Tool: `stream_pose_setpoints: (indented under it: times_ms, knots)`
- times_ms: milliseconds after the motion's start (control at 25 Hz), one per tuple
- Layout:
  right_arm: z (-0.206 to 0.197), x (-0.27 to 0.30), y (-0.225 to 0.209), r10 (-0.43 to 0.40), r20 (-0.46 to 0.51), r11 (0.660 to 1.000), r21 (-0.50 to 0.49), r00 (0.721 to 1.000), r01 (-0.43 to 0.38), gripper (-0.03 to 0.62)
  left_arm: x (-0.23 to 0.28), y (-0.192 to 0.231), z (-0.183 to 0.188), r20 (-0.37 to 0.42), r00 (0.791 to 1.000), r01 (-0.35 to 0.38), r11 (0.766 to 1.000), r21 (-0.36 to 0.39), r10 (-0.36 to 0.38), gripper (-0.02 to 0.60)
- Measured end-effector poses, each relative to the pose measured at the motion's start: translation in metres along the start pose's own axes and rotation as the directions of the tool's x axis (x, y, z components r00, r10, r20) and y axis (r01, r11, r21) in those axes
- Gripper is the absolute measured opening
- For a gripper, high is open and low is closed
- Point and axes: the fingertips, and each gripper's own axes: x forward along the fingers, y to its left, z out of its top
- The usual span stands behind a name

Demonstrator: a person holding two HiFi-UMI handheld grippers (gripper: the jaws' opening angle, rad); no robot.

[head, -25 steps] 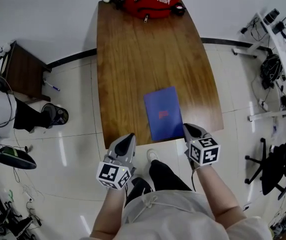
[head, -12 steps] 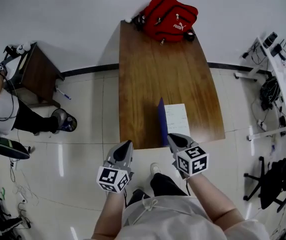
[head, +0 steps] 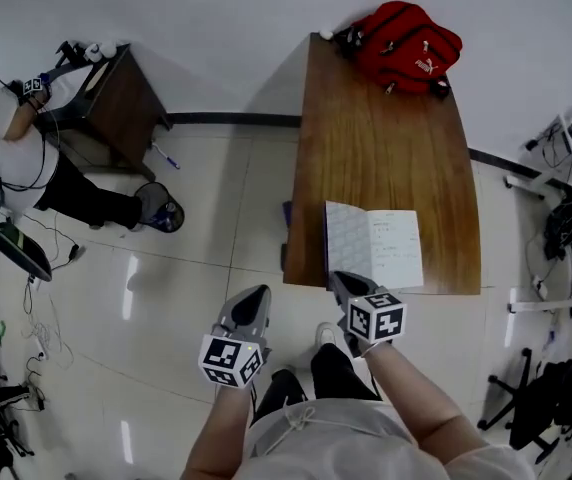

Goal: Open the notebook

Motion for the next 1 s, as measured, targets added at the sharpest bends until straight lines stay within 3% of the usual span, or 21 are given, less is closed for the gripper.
stream_pose_setpoints:
  times_ms: [240, 480, 760, 1000]
  knots:
    - [-0.054, 0.036, -0.008, -0.003, -0.082, 1.000, 0.022, 0.997, 0.004, 0.018, -0.010, 0.023, -0.044, -0.043, 0.999, -0.033, 0.997, -0.066, 0.031, 0.005]
    - [-0.072, 0.048, -0.016, -0.018, -0.094, 0.999, 0.045, 0.995, 0.022, 0.008, -0.006, 0.025, -0.076, -0.077, 0.997, -0.029, 0.992, -0.119, 0.020, 0.005]
    - [-0.028, 0.010, 0.022, 0.049, 0.041, 0.989, -0.142, 0.998, -0.043, 0.006, -0.007, 0.005, -0.034, -0.016, 0.999, 0.047, 0.998, -0.048, -0.048, 0.005]
    - [-0.001, -0.059, 0.041, 0.004, 0.214, 0.986, -0.164, 0.977, 0.032, 0.006, -0.032, -0.021, 0.013, 0.077, 0.991, 0.112, 0.993, 0.019, -0.113, 0.005]
